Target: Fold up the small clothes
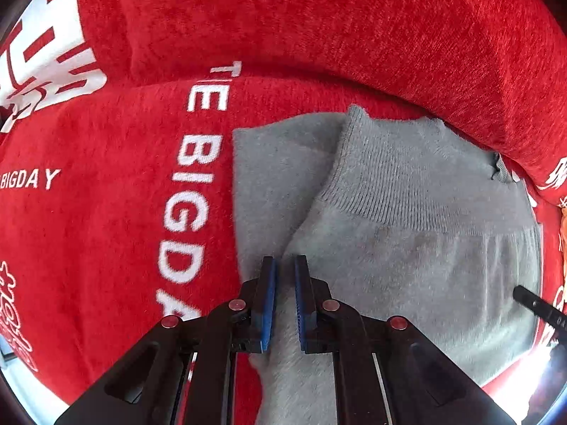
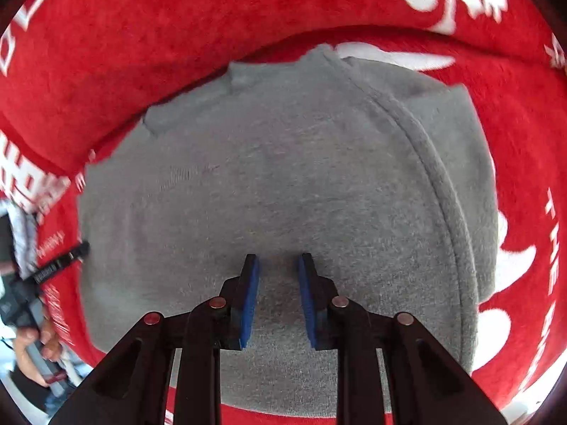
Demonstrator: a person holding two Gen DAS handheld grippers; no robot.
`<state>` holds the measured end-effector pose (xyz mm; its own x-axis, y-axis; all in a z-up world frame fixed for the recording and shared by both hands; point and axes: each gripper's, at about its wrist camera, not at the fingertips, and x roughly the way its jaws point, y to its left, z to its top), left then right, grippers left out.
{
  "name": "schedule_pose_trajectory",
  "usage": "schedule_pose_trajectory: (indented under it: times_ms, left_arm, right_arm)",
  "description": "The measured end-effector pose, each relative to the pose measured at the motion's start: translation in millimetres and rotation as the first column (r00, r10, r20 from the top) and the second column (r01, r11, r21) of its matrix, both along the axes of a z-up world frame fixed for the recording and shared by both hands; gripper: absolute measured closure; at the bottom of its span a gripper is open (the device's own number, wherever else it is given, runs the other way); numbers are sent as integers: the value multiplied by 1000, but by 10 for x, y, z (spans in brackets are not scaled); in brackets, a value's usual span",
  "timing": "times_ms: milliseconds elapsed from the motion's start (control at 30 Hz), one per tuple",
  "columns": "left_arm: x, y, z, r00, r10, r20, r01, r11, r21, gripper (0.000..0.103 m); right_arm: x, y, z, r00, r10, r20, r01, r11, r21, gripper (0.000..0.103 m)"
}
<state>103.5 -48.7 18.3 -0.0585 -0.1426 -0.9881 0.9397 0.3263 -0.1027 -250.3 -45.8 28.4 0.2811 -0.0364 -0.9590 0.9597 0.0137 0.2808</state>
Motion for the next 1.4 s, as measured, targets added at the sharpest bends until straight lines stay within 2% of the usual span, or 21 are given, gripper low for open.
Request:
schedule_pose_trajectory:
  times_ms: [67, 133, 600, 733, 933, 1067, 1400]
  left_arm:
    - [-6, 30, 66, 999, -20, 48, 19, 1000, 11, 91]
    - [-16, 61, 100, 998, -29, 61, 27, 999, 25, 91]
    - [-113, 449, 271, 999, -42, 25, 41, 998, 53, 91]
    - [-117, 540, 307, 998, -51, 23, 49, 997, 59, 91]
    - [-108, 638, 303, 997, -74, 15, 73, 995, 66, 91]
    - [-111, 701, 311, 996, -86, 17, 85, 993, 80, 91]
    - [-92, 897, 282, 997, -83, -7, 83, 991, 104, 90]
  right_arm:
    - [-61, 24, 52, 1000, -18, -9, 18, 1000, 5, 76]
    - [-83, 68, 115, 1000, -18, -9, 18, 1000, 9, 76]
    - [265, 327, 177, 1000, 0, 27, -1, 999, 40, 71]
    - [352, 408, 197, 999, -3, 34, 2, 999, 49, 66]
    - [441, 542, 195, 999, 1, 49, -5, 998, 70, 65]
    - [530, 642, 175, 998, 5, 55, -10, 996, 87, 55]
    - [772, 801, 168, 996, 23, 83, -32, 994, 105, 48]
